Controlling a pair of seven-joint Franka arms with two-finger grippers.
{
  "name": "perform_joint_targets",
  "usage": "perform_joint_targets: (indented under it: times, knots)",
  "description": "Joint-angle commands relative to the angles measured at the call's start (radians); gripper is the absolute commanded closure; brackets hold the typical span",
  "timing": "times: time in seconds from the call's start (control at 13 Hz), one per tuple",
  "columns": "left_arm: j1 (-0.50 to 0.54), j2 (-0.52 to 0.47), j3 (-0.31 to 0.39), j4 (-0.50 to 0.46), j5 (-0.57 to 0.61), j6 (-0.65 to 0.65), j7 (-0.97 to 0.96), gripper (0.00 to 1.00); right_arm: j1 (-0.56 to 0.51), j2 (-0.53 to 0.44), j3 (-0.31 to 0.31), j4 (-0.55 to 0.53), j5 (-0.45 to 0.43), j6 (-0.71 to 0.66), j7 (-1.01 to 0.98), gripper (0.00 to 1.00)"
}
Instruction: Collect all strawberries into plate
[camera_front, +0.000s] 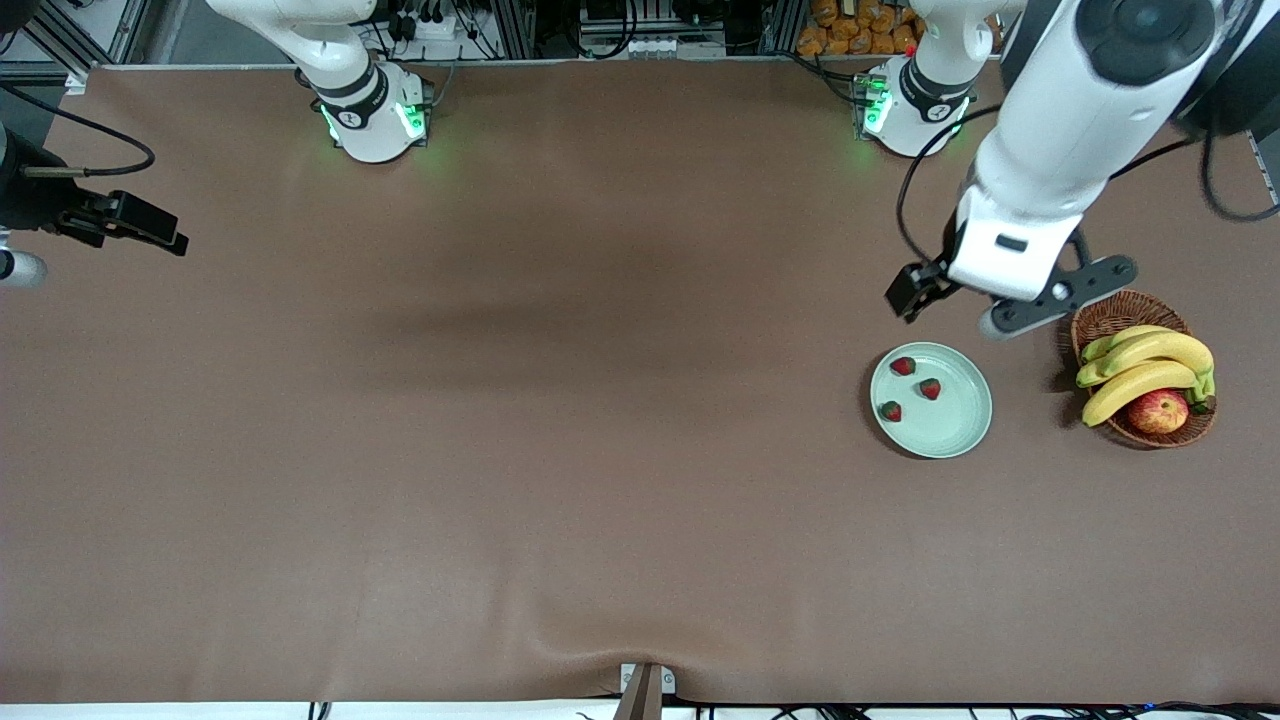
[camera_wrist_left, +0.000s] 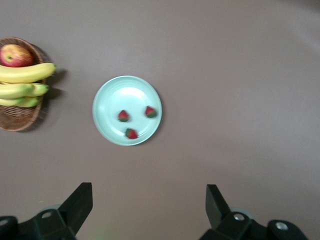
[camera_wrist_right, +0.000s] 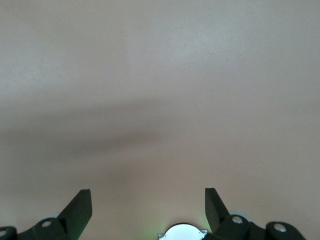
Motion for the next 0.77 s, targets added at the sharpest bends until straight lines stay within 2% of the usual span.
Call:
perform_joint_targets:
  times: [0.0, 0.08, 0.15, 0.23, 0.31, 0.54, 0.69]
  knots:
    - [0.081, -0.083, 0.01, -0.008, -0.096, -0.032, 0.17, 0.0, 0.011, -0.01, 0.012, -0.011, -0.004, 0.027, -0.009, 0.0]
    - [0.081, -0.103, 0.055, -0.016, -0.139, -0.032, 0.223, 0.0, 0.017, -0.01, 0.012, -0.018, -0.018, 0.036, -0.009, 0.0]
    - [0.049, -0.114, 0.132, -0.019, -0.192, -0.031, 0.235, 0.0, 0.02, -0.01, 0.012, -0.018, -0.023, 0.038, -0.009, 0.0]
    - [-0.026, -0.125, 0.233, -0.019, -0.222, -0.026, 0.253, 0.0, 0.019, -0.01, 0.012, -0.018, -0.023, 0.038, -0.01, 0.0]
    - [-0.078, -0.134, 0.305, -0.019, -0.224, -0.026, 0.294, 0.0, 0.018, -0.011, 0.012, -0.019, -0.023, 0.038, -0.019, 0.0]
    - [-0.137, -0.169, 0.42, -0.062, -0.213, -0.004, 0.414, 0.0, 0.015, -0.011, 0.012, -0.019, -0.021, 0.038, -0.036, 0.0]
    - [-0.151, -0.185, 0.506, -0.077, -0.213, -0.018, 0.607, 0.0, 0.015, -0.011, 0.012, -0.019, -0.021, 0.039, -0.036, 0.0]
